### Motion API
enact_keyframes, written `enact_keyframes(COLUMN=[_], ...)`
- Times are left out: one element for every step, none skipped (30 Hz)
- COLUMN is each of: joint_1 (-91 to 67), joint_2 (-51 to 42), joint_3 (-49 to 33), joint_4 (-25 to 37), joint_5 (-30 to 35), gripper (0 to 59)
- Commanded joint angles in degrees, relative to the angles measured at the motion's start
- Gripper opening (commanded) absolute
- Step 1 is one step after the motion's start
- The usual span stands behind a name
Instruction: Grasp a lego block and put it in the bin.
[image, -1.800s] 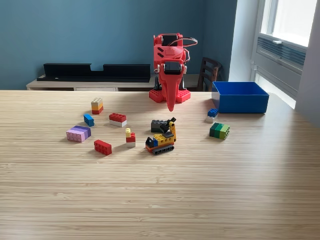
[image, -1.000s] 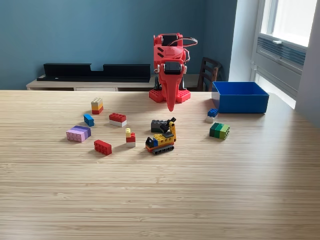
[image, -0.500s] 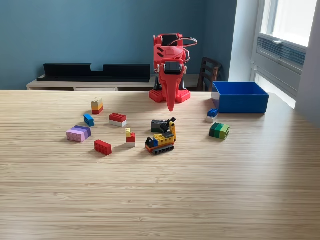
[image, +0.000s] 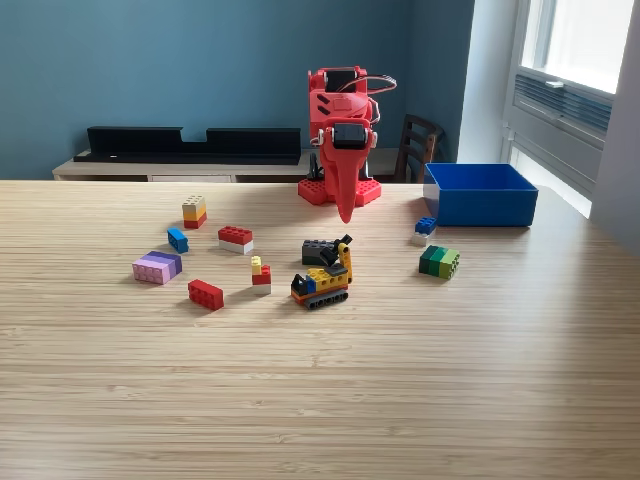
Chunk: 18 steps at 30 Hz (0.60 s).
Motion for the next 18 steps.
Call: enact_keyframes(joint_1=[1.6,2.1,2.6,3.4,4.0,4.4,4.8,5.2,5.5,6.0,6.3,6.6,7.0,7.6,8.2,8.9,9.8,10.7], joint_2=[0.5,0.5,0.5,0.5,0.4,0.4,0.4,0.4,0.4,0.3,0.3,-0.1,-1.0,-2.5,-4.4,-6.7,-9.6,-12.9], joint_3=[-0.8,-1.8,-3.1,-4.3,-5.7,-7.1,-8.6,-10.3,-11.9,-13.5,-15.0,-16.5,-18.0,-19.7,-21.4,-23.5,-25.6,-27.9], joint_4=[0.0,0.0,0.0,0.1,0.1,0.1,0.1,0.2,0.2,0.2,0.2,0.2,0.2,0.2,0.2,0.2,0.2,0.2], joint_5=[1.8,2.0,2.1,2.5,2.7,2.9,3.3,3.6,4.0,4.3,4.6,4.6,4.5,4.4,4.3,4.2,4.1,4.1], gripper=[1.5,1.5,1.8,3.6,3.9,5.9,6.9,8.5,9.7,11.2,12.8,14.3,15.7,17.2,18.1,18.7,19.1,19.5])
